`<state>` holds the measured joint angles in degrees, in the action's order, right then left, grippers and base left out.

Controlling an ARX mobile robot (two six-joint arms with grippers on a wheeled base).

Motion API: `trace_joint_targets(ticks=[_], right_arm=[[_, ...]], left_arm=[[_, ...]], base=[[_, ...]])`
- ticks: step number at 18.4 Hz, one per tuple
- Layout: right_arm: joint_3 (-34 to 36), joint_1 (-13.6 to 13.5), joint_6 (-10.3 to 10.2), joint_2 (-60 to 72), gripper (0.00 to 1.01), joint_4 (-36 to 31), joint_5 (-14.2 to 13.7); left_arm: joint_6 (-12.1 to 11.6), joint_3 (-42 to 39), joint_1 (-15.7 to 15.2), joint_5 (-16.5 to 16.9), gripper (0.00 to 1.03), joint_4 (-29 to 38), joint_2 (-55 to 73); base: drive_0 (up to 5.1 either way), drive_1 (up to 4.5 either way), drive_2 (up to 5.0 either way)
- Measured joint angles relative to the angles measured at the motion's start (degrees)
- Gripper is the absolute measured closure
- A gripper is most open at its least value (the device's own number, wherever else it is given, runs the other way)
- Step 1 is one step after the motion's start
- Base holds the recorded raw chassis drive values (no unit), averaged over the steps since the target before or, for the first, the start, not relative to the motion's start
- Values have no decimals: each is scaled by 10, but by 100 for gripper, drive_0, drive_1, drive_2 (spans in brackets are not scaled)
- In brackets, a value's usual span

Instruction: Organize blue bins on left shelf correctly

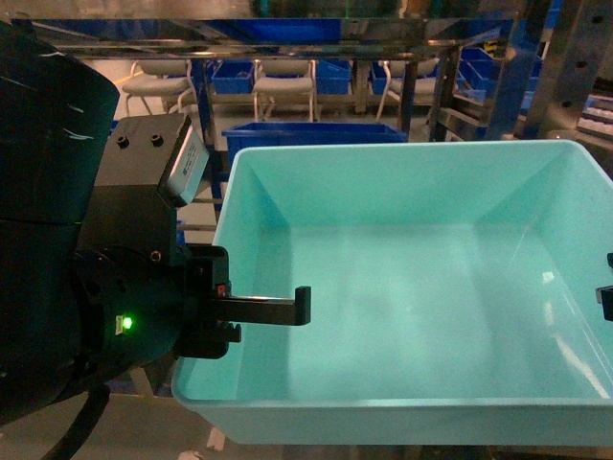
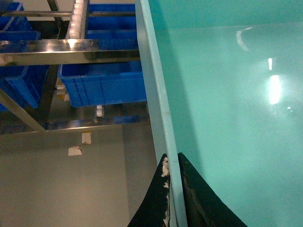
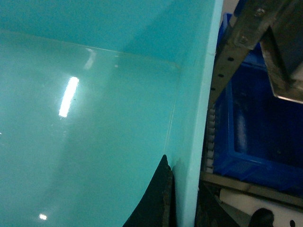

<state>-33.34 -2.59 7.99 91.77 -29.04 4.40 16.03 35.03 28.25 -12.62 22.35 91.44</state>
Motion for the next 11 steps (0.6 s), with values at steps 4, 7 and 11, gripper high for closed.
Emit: trace_joint_targets(ticks=[4,7,11], right_arm=[[0,0,0,0,99,0,0],[0,0,0,0,99,0,0],[0,0,0,0,99,1,1]], left_arm=[[0,0,0,0,101,0,0],[0,0,0,0,101,0,0],[0,0,-2,0,101,-2,0]], base=[[-424,437,-9],[-317,493,-175],[-78,436,-374]])
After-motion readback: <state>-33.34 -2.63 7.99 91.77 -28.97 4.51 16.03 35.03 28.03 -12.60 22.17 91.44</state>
